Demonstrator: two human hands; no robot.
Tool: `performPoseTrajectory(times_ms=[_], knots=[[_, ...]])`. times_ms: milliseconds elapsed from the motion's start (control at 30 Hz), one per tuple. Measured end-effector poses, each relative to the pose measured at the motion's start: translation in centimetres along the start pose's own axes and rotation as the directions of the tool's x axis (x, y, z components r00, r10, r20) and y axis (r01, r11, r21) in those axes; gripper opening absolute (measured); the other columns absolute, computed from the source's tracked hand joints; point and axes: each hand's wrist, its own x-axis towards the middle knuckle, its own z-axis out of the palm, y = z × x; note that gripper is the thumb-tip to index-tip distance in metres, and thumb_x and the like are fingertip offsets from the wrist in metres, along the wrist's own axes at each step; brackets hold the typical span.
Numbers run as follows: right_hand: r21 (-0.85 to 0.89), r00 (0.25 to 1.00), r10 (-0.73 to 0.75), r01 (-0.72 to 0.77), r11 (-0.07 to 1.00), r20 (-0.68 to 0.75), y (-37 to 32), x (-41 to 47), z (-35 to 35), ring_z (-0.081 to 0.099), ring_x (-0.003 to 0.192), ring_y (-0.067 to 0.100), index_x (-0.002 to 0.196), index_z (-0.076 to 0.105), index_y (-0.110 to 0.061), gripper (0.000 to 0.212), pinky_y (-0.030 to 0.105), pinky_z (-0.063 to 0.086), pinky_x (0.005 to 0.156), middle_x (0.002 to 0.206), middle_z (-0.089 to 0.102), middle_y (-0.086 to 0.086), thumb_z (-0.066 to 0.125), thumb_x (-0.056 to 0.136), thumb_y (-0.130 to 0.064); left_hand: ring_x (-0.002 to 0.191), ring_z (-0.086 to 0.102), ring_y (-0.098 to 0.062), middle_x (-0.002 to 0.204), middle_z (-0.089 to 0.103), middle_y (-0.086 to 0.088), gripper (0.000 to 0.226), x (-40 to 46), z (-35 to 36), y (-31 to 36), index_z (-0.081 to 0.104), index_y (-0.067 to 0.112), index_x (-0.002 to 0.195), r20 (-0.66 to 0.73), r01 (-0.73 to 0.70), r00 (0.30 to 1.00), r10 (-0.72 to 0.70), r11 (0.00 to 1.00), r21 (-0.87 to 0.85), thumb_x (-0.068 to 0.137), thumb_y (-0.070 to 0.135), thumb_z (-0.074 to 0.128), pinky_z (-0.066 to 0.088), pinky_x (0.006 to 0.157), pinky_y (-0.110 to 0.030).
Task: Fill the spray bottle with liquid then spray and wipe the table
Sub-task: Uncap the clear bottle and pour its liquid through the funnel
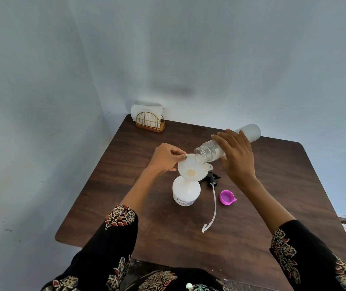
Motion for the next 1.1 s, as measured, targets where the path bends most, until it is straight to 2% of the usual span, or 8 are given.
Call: performPoseTrajectory(times_ms=[300, 667, 933, 1100], knots=[[0.002, 1.0, -0.006, 0.006, 1.0, -0.005, -0.57, 0.28, -0.68, 0.06, 0.109, 0.037, 0.111, 0.067, -0.008, 0.049, 0.055, 0.038, 0.103, 0.111, 0.067, 0.013, 0.037, 0.077, -0.026, 0.085, 0.059, -0.01, 0.108, 0.069, -0.005, 0.022, 0.01, -0.04, 0.01, 0.071, 0.012, 0.105, 0.001, 0.01, 1.0, -0.01, 1.0, -0.007, 0.084, 0.016, 0.068, 0.055, 0.058, -0.021], [-0.001, 1.0, -0.002, 0.002, 1.0, 0.03, -0.17, 0.06, -0.32, 0.057, 0.114, 0.035, 0.116, 0.063, -0.011, 0.046, 0.052, 0.034, 0.107, 0.116, 0.065, 0.01, 0.036, 0.079, -0.02, 0.093, 0.059, -0.015, 0.113, 0.068, -0.007, 0.024, -0.15, 0.06, 0.11, 0.07, 0.011, 0.107, -0.001, 0.001, 1.0, -0.001, 1.0, 0.008, 0.084, 0.015, 0.068, 0.056, 0.062, -0.023], [0.01, 1.0, -0.014, 0.014, 1.0, 0.027, -0.19, -0.03, -0.5, 0.058, 0.113, 0.037, 0.114, 0.065, -0.009, 0.048, 0.054, 0.036, 0.105, 0.115, 0.066, 0.013, 0.039, 0.079, -0.029, 0.094, 0.059, -0.015, 0.114, 0.067, -0.007, 0.024, -0.13, 0.18, 0.1, 0.07, 0.011, 0.108, -0.008, 0.0, 1.0, 0.0, 1.0, 0.016, 0.084, 0.014, 0.067, 0.056, 0.061, -0.023], [0.003, 1.0, -0.018, 0.018, 1.0, 0.025, -0.16, -0.07, -0.49, 0.057, 0.114, 0.037, 0.115, 0.064, -0.009, 0.048, 0.055, 0.036, 0.105, 0.115, 0.066, 0.013, 0.038, 0.078, -0.026, 0.094, 0.06, -0.016, 0.114, 0.067, -0.007, 0.024, -0.12, 0.24, 0.07, 0.07, 0.011, 0.108, -0.007, 0.003, 1.0, -0.003, 1.0, 0.013, 0.084, 0.014, 0.067, 0.056, 0.061, -0.023]])
